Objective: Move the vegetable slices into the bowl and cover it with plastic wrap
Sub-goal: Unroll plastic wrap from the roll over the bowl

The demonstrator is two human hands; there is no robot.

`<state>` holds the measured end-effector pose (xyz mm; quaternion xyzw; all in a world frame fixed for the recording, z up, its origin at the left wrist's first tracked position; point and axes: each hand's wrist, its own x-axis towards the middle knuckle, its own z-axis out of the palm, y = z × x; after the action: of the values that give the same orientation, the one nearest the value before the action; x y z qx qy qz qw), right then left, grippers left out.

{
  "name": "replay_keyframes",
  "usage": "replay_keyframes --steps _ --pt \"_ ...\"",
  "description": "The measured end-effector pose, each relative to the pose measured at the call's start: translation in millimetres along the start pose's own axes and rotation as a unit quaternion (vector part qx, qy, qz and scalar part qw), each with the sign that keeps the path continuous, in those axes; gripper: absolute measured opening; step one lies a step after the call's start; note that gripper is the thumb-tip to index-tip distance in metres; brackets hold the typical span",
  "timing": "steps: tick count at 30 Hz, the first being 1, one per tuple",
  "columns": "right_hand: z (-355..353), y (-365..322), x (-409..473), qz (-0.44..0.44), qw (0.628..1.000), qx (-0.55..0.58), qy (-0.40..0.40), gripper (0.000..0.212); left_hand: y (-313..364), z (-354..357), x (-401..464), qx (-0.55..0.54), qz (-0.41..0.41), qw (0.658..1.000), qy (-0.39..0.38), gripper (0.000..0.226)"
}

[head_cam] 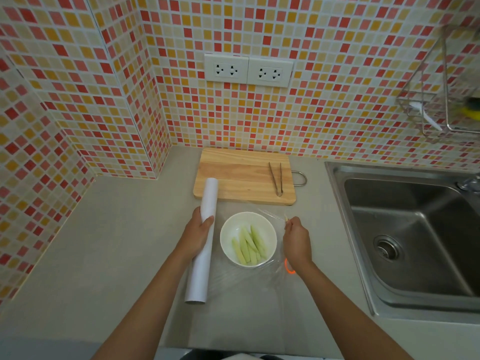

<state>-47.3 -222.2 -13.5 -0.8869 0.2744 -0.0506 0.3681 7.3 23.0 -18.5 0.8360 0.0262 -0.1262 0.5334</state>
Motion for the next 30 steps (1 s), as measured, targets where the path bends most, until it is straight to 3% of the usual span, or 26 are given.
replay_keyframes --steps 14,20,25,30 --pt "18.4 12.2 2.9 -0.007 0.996 -0.087 -0.017 0.021 -5.2 9.4 -3.2 0.011 0.006 1.0 0.017 0.04" --pt "21.7 15.3 5.1 -0.01 0.996 -0.091 -0.014 0.02 -4.5 5.1 -2.8 -0.032 -0.022 0.999 0.015 0.057" --pt "23.3 19.1 6.3 -0.012 0.996 -0.091 -0.009 0.022 -8.3 3.2 0.3 -0.024 -0.005 1.0 0.018 0.031" --pt "24.6 20.7 7.2 -0.008 0.996 -0.083 -0.016 0.022 -9.1 -1.8 3.3 -0.035 -0.001 0.999 -0.009 0.044"
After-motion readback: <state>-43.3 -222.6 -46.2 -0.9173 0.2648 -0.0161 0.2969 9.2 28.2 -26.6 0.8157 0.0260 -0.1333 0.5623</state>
